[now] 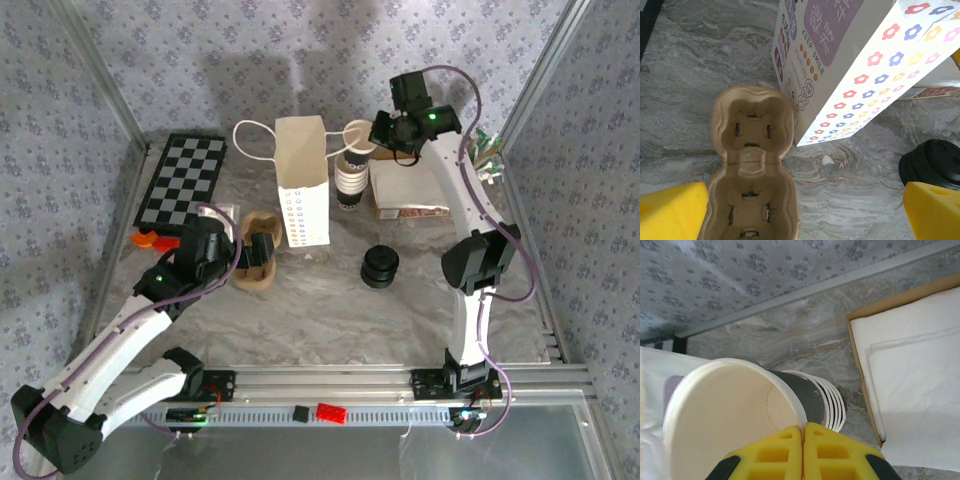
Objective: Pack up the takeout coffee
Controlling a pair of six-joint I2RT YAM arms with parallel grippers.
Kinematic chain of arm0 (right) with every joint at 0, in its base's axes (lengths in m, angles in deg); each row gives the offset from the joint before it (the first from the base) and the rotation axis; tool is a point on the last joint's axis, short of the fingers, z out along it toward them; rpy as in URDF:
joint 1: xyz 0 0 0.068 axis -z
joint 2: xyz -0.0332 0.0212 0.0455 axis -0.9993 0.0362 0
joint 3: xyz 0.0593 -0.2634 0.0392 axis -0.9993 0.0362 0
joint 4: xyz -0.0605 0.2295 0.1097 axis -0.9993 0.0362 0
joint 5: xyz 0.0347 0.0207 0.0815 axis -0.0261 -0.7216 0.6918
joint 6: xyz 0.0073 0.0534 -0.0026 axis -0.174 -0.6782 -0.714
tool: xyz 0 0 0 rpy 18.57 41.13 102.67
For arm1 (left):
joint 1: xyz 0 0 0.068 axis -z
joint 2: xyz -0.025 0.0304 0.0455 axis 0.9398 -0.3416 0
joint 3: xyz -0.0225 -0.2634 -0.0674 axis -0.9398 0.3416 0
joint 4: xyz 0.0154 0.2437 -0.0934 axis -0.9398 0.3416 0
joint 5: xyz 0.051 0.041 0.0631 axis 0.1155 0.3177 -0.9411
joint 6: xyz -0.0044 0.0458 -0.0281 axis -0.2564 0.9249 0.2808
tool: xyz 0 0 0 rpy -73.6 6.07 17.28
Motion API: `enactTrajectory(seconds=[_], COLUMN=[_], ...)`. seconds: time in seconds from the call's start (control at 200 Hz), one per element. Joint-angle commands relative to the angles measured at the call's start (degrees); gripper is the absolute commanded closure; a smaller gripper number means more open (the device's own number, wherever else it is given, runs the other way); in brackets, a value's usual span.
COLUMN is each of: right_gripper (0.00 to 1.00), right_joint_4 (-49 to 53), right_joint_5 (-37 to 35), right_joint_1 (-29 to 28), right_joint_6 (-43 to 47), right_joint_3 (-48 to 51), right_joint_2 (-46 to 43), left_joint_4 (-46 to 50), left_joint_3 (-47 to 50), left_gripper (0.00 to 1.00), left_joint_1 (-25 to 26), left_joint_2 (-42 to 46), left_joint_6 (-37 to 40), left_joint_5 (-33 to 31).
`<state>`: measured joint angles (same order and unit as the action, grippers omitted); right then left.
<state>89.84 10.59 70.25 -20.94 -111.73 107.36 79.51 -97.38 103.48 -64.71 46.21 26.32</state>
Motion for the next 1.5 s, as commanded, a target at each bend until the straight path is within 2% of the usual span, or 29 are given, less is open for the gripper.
enactTrajectory(seconds=[0.0, 0.35, 0.51, 0.61, 0.85, 1.06, 1.109, 1.179, 1.309, 1.354, 1.424, 1.494], right_gripper=[0.92, 0.92, 0.92, 0.92, 0.91, 0.9, 0.9, 0.91, 0.92, 0.92, 0.92, 0.93], right_joint_4=[1.18, 1.79, 3.78, 3.82, 1.67, -1.09, -3.4, -5.85, -11.41, -13.63, -14.48, -13.54], right_joint_5=[0.37, -0.94, -1.9, -2.94, -3.36, -0.7, 1.29, -0.63, 0.61, -0.98, 1.76, 1.33], right_joint_1=[0.44, 1.7, 2.7, 3.39, 7.89, 15.62, 16.97, 17.22, 18.89, 18.82, 19.14, 19.49], right_joint_6=[-1.15, -0.31, 0.68, 1.51, 2.07, 3.13, 2.96, 2.94, 3.78, 4.75, 4.64, 4.81], right_joint_3=[-2.1, -2.54, 1.36, 8.87, 35.92, 56.18, 60.62, 66.53, 73.58, 75.38, 76.97, 77.11], right_joint_2=[-3.07, -8.26, -13.49, -19.65, -37.63, -47.78, -49.21, -50.24, -50.19, -50.03, -49.09, -48.57], left_joint_4=[0.77, 1.46, 2.39, 2.3, 1.52, 0.34, -0.34, -1.05, -2.47, -2.69, -2.82, -2.63], left_joint_3=[-2.94, -4.65, -5.38, -4.62, -2.52, -0.99, -0.49, 0.01, 0.54, 0.79, 0.99, 0.99], left_gripper=[0.0, 0.0, 0.0, 0.0, 0.0, 0.0, 0.0, 0.0, 0.0, 0.0, 0.0, 0.0], left_joint_1=[0.22, 0.23, 0.28, 0.33, 3.6, 7.92, 9.09, 10.36, 11.49, 11.94, 12.29, 12.34], left_joint_2=[0.36, 0.36, 0.58, 1.16, 1.5, -0.15, -0.63, -1.25, -2.59, -2.76, -3.19, -3.39], left_joint_6=[-0.39, -1.01, -2.0, -3.11, -5.36, -7.16, -7.71, -8.4, -9.39, -9.74, -10.1, -10.23], left_joint_5=[-0.16, 0.63, 2.02, 3.5, 5.64, 4.44, 3.83, 2.66, 2.4, 2.01, 1.96, 1.92])
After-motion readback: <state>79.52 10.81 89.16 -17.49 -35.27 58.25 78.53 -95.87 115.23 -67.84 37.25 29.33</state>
